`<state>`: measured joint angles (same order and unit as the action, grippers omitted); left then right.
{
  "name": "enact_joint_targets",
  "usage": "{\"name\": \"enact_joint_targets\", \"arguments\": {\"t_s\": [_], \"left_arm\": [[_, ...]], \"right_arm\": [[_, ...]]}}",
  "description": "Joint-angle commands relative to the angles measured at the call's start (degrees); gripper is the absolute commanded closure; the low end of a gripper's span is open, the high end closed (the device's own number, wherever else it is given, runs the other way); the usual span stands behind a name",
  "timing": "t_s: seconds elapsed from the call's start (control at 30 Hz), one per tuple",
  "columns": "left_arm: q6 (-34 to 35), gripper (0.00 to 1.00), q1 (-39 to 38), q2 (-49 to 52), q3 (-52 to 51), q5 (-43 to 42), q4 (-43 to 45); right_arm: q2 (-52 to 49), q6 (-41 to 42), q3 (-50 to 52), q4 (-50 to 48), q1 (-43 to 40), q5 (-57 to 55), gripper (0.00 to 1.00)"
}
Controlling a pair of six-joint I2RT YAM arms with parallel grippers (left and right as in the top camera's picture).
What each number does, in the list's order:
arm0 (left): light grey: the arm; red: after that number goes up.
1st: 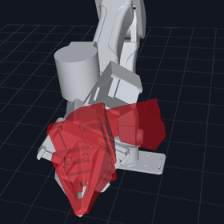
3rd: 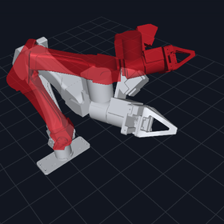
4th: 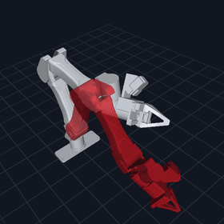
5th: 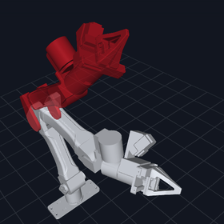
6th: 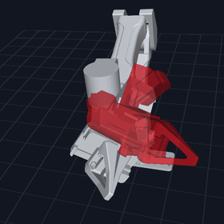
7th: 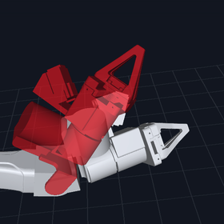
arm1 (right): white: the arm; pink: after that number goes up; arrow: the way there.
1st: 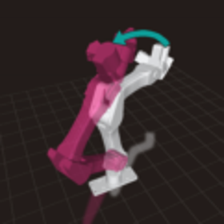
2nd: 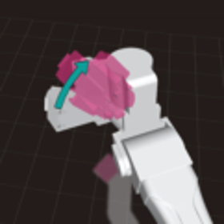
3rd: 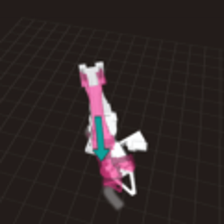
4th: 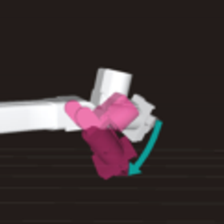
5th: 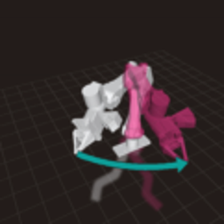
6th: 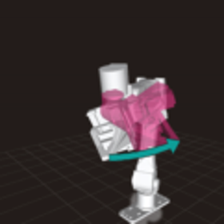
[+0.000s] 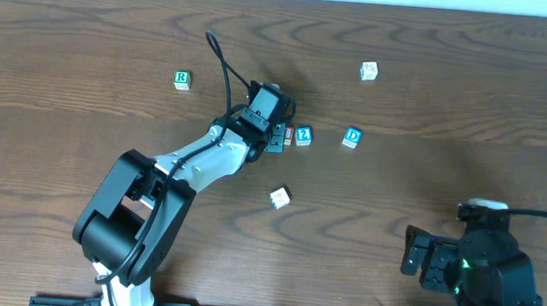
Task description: Spell out Ai2
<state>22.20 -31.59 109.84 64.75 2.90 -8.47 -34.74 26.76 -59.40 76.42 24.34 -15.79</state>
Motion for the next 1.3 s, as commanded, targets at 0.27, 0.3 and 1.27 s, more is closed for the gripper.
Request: {"name": "enact_joint_targets", "arguments": {"t_s": [0.27, 0.3, 1.27], "left_arm": [[-0.39, 0.51, 0.07, -0.66, 3.85, -1.01, -1.81], [-0.39, 0.51, 0.07, -0.94, 4.33, -1.03, -2.21], [-2.49, 0.53, 5.33, -4.20, 7.72, 5.51, -14.08]], "right_arm": [[0.24, 0.85, 0.11, -0.11, -1.07, -0.07, 0.01], [0.24, 0.85, 0.11, -0.11, -1.07, -0.07, 0.01], [0.24, -1.75, 0.11, 1.20, -1.07, -0.68, 0.01]]}}
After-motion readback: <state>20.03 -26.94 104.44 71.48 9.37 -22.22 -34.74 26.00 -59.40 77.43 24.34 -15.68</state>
